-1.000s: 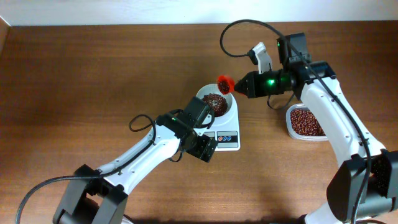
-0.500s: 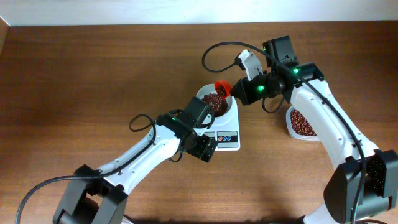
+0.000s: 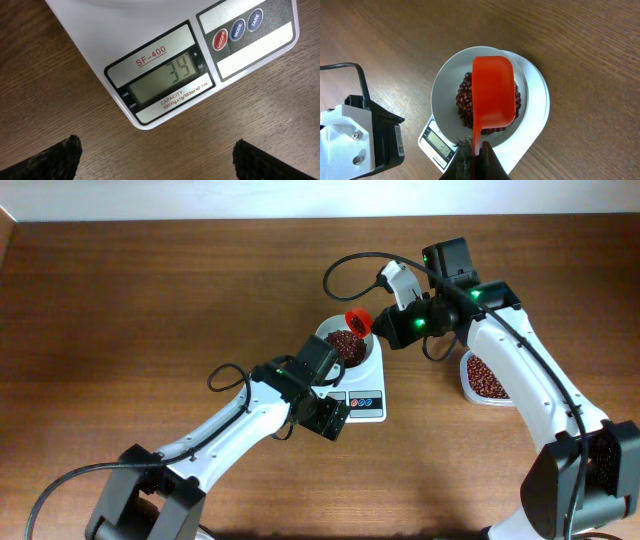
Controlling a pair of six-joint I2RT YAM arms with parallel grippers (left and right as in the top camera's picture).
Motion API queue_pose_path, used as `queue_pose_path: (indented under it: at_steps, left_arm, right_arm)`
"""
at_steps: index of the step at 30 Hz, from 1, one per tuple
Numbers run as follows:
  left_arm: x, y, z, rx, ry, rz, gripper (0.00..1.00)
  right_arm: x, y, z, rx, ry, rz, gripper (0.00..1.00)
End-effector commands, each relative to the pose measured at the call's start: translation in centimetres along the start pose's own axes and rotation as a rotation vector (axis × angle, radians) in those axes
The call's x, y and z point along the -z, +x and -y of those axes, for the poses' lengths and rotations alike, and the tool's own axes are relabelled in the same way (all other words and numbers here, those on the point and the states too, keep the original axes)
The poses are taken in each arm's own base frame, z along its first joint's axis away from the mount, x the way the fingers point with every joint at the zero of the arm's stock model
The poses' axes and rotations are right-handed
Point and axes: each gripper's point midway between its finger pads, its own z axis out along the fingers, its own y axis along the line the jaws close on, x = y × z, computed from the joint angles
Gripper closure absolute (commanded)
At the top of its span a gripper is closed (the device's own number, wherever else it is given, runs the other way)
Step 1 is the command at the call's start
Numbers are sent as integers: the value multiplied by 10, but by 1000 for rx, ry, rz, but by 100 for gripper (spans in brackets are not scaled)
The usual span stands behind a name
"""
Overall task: Scoop item into bowl and weigh 50g on scale
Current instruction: 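Tilt the scoop to pour beans into the bowl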
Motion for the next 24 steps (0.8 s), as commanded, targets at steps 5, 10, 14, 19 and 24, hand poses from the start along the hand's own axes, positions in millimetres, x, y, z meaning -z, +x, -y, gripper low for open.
queue_pose_path:
  at_steps: [5, 10, 14, 19, 24]
  left_arm:
    - [4, 0, 4, -17, 17, 14, 1]
    - [4, 0, 4, -17, 17, 14, 1]
    - [4, 0, 4, -17, 17, 14, 1]
    - [4, 0, 4, -17, 17, 14, 1]
    - [4, 0, 4, -18, 17, 14, 1]
  right_arm:
    - [2, -12, -2, 39, 9, 29, 96]
    - [2, -14, -2, 44, 11, 36, 96]
    - [2, -14, -2, 44, 11, 36, 96]
    - [0, -15, -10, 91, -16, 40, 96]
    - [-3, -14, -7, 117, 29, 26, 96]
